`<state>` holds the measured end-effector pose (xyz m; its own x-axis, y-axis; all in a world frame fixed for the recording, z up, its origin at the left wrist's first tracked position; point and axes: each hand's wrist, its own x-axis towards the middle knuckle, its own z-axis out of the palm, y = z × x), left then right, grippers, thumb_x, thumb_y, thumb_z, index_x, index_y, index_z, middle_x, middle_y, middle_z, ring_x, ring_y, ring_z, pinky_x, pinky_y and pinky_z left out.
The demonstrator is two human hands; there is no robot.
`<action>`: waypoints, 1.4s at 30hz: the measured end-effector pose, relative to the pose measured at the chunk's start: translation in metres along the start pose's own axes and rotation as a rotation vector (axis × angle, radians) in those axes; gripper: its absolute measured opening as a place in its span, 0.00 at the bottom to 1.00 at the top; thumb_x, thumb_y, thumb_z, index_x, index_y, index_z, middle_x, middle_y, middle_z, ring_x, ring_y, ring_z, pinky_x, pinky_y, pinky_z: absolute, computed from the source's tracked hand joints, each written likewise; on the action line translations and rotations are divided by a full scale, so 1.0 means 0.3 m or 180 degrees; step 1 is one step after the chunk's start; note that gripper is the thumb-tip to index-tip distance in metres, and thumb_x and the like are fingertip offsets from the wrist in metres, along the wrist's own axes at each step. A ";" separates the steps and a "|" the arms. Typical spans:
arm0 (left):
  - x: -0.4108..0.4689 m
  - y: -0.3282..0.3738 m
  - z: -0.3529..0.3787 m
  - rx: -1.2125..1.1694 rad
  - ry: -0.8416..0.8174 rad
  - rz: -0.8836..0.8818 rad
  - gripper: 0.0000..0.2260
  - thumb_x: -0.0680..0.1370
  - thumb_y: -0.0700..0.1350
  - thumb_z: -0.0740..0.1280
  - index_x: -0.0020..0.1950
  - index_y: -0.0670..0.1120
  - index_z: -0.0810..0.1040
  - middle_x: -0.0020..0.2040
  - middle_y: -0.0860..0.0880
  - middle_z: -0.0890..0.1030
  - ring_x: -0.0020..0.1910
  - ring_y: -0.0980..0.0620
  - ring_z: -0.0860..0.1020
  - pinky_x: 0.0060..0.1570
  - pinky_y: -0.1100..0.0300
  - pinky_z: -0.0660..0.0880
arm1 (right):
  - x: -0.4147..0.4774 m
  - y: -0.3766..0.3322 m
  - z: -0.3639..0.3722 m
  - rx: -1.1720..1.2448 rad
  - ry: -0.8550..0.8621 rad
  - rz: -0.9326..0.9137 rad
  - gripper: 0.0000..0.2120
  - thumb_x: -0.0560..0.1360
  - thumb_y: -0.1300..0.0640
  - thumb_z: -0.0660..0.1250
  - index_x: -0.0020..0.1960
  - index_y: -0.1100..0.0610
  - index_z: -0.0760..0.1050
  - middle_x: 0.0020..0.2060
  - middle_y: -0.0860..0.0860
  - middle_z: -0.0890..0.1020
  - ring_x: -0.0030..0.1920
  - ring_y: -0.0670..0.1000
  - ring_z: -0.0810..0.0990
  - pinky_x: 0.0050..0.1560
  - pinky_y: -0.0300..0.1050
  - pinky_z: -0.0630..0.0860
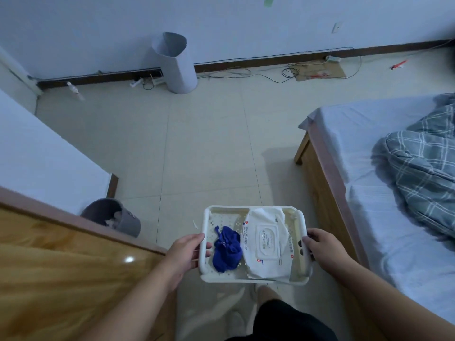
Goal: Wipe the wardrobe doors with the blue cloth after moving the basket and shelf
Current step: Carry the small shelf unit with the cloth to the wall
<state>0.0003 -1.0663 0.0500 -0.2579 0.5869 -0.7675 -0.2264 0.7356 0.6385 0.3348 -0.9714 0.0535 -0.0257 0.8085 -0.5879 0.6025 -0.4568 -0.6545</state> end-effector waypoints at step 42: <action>1.733 2.046 -0.133 -0.0078 0.0255 -0.0063 0.08 0.85 0.43 0.65 0.61 0.43 0.81 0.48 0.45 0.89 0.46 0.45 0.87 0.43 0.53 0.82 | 2.162 -1.707 -0.084 0.0525 -0.0386 -0.0014 0.09 0.78 0.61 0.68 0.55 0.52 0.82 0.41 0.48 0.88 0.41 0.49 0.87 0.50 0.55 0.84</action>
<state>-0.3102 -0.3231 0.0453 -0.3271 0.5426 -0.7737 -0.2550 0.7377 0.6252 0.0295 -0.2038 0.0194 -0.1300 0.7645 -0.6313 0.4635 -0.5160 -0.7203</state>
